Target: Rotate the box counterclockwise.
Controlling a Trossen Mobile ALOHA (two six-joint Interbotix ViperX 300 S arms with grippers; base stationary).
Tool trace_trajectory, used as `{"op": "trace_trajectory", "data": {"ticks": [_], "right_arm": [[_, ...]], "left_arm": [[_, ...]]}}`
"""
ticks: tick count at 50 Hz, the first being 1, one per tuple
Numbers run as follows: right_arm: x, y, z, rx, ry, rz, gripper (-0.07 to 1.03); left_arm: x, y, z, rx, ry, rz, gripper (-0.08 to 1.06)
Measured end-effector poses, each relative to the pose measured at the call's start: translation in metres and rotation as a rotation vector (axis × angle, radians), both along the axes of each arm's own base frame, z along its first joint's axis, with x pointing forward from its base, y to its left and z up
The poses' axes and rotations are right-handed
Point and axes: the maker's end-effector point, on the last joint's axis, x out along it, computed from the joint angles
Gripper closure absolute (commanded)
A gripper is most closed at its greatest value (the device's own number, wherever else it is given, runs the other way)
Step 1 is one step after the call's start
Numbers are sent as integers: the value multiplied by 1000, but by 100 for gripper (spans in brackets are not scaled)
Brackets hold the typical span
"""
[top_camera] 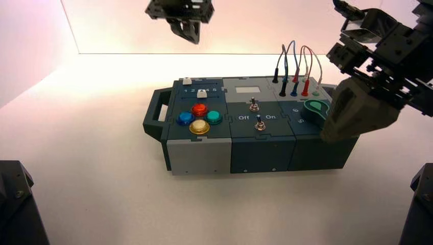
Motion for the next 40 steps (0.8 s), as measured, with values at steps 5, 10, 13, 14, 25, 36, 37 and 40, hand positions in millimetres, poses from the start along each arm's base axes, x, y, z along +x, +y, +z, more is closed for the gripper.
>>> {"op": "trace_trajectory", "data": {"ticks": [5,10,13,14,25,36,37,40], "right_arm": [[-1,1,1,5,8,0,99],[-5,1,0,6,26,5,99],[-6,1,-1,6,33,4,99],[-7,1,-2,2,40,6,99],[-11,-2,-16,-38,117,-1,99],[-5,-3,-31,-89,174,-14,99],[-4,-3,-31,-89,172,-13,99],[-2,-4,-34,-97,172,-19,99]], "left_arm": [[-1,1,-9,9,18,2,101],[0,3,-15,16,28,3,101],[-1,3,-20,20,36,3,101],[-1,3,-22,22,40,3,101],[-1,3,-33,34,63,1,101],[3,-1,-40,43,74,-8,101],[3,0,-40,43,74,-7,101],[5,0,-40,43,70,-8,101]]}}
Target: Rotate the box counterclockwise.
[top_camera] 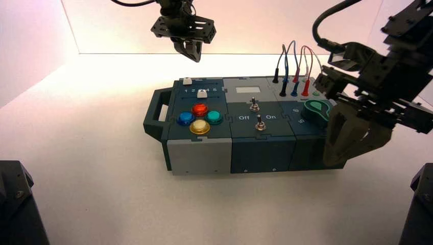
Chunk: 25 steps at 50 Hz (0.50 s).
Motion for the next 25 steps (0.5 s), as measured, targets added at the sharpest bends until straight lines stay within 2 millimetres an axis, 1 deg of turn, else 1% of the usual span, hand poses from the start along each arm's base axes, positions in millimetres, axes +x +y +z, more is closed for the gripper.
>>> {"op": "trace_trajectory", "data": {"ticks": [6,10,19,25], "right_arm": [[4,1,0,0,-10,-2,99],[12,4,3,5,-32,-4,99],[24,9,9,17,-66,-7,99],[27,10,10,18,-69,-5,99]], "left_arm": [[1,-1,-3,2,4,0,101],[0,-1,-10,9,18,-2,101],[-10,-2,-30,36,78,-13,101],[-15,-4,-35,45,100,-23,101]]}}
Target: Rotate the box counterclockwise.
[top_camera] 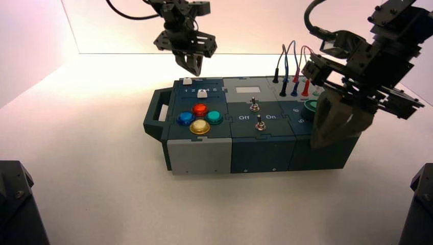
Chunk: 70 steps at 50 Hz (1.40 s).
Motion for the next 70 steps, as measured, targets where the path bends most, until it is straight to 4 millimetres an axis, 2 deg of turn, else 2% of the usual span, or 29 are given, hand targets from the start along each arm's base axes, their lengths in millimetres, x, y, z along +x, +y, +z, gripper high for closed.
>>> {"op": "trace_trajectory", "data": {"ticks": [30,39,53,70], "right_arm": [[-6,-10,-30,-95,117,25,99],[6,-13,-30,-111,100,34,99],[23,-21,-28,-127,67,26,99],[65,-18,-28,-154,34,59,99]], "left_arm": [[-16,-3,-5,29,69,-27,101],[-22,-4,-7,37,85,-36,101],[-29,0,4,34,82,-37,101],[-39,10,17,29,70,-30,101]]}}
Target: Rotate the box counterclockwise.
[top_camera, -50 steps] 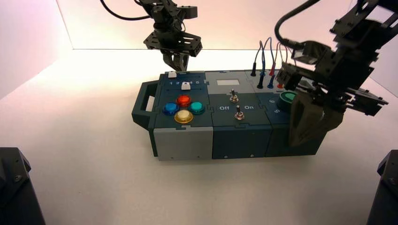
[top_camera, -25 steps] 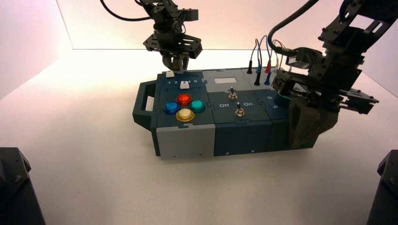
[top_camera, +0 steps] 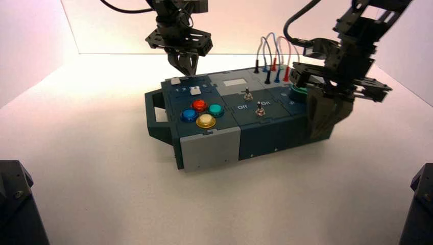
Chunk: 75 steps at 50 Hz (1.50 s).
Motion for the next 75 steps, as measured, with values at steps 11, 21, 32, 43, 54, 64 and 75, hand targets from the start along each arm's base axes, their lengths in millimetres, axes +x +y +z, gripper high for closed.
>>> {"op": "trace_trajectory", "data": {"ticks": [11,21,32,43,54,64,75], "right_arm": [[16,-1,-5,-22,-5,21,99],[34,-7,-4,-35,-31,26,99],[61,-21,0,-51,-74,-3,99],[90,-17,2,-49,-109,2,99],[119,-10,6,-39,-156,9,99],[111,-10,7,-40,-151,14,99],[84,-17,43,-25,-235,21,99]], "left_arm": [[-6,7,1,9,3,-9,101],[-10,10,-2,19,6,-26,101],[-21,17,-12,39,41,-33,101],[-48,31,-25,81,124,-42,101],[-70,41,-23,92,155,-41,101],[-70,40,-9,79,127,-46,101],[-59,54,52,3,-15,3,101]]}}
